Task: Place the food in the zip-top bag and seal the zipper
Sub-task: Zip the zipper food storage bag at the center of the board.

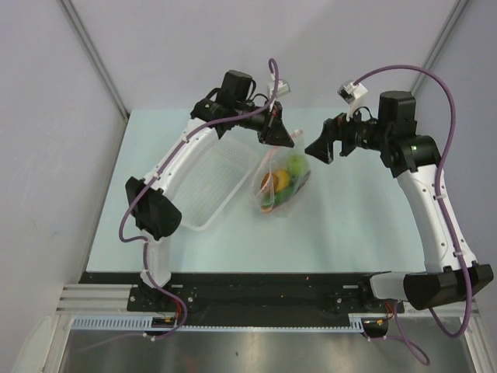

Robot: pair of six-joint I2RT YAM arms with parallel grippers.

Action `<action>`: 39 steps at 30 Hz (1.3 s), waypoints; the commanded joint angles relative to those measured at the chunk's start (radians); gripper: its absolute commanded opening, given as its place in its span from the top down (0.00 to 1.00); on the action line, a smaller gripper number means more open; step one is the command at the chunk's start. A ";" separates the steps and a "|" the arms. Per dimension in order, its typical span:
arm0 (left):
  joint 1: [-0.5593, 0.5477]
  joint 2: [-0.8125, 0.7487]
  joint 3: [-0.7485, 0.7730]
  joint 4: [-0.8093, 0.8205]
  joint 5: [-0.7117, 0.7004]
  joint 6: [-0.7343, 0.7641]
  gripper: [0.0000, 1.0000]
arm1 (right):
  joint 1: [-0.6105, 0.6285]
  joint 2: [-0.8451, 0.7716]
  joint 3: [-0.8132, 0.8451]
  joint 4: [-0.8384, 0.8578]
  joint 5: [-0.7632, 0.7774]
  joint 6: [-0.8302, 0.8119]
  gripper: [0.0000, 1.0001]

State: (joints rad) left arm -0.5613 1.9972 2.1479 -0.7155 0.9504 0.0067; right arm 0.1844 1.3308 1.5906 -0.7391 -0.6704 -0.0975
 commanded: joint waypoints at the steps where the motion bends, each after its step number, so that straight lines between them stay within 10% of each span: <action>1: -0.012 0.012 0.075 -0.131 0.163 0.228 1.00 | 0.009 -0.048 -0.004 -0.069 -0.067 -0.154 0.00; 10: -0.055 0.014 0.164 -0.422 0.180 0.603 1.00 | 0.013 -0.056 -0.093 -0.017 -0.083 -0.393 0.07; 14: -0.081 0.000 0.147 -0.527 0.143 0.699 1.00 | 0.036 -0.068 -0.098 -0.012 -0.156 -0.464 0.53; 16: -0.088 -0.009 0.119 -0.506 0.142 0.670 1.00 | 0.065 -0.071 -0.098 -0.019 -0.150 -0.505 0.58; 39: -0.103 -0.089 -0.053 -0.272 0.154 0.570 1.00 | 0.072 -0.070 -0.103 -0.260 -0.173 -0.789 0.36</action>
State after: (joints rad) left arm -0.6571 1.9587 2.0968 -1.0325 1.0691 0.5659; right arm 0.2562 1.2751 1.4860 -1.0092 -0.7921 -0.8730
